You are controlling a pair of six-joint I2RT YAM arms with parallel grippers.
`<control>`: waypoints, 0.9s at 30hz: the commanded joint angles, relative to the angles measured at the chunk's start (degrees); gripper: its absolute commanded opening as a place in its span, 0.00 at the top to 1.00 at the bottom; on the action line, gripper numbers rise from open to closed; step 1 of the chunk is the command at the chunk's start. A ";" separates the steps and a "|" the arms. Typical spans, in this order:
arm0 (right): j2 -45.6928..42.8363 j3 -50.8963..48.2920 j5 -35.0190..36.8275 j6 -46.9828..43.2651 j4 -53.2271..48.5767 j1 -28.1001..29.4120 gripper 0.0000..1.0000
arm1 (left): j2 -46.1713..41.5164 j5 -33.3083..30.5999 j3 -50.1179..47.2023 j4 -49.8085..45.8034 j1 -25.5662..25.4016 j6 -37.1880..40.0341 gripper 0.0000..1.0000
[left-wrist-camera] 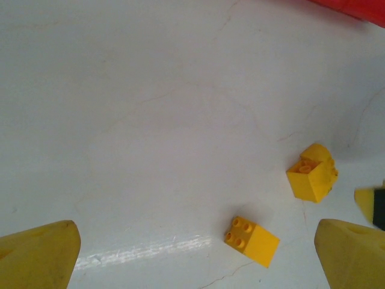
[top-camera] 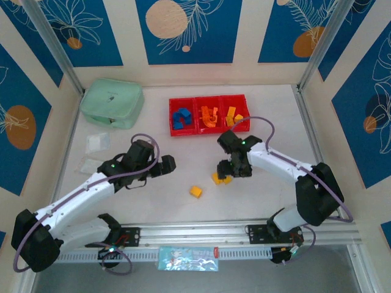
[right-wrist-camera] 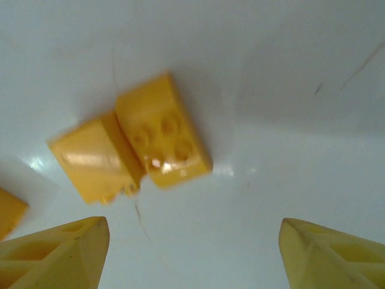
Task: Sort the legos into containers by color
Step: Move the lego to the center of the table, then pick up the lego from the center of the table.
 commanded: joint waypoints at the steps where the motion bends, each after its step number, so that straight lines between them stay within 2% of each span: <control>1: -2.47 -3.53 -1.79 5.46 -2.01 1.99 0.24 | -1.12 -1.14 -1.45 0.07 0.26 -2.25 0.01; 9: 1.78 -6.91 -0.64 4.18 4.44 2.49 0.28 | -0.68 -1.39 -1.30 -0.15 0.30 -1.90 0.01; 19: 10.01 -1.98 2.68 0.12 11.80 0.03 0.28 | 0.34 -1.75 -0.45 -0.19 0.31 -1.38 0.01; 27: 12.91 -0.28 2.93 -0.79 12.72 -1.64 0.43 | 1.40 -1.95 0.17 -0.23 0.48 -0.93 0.01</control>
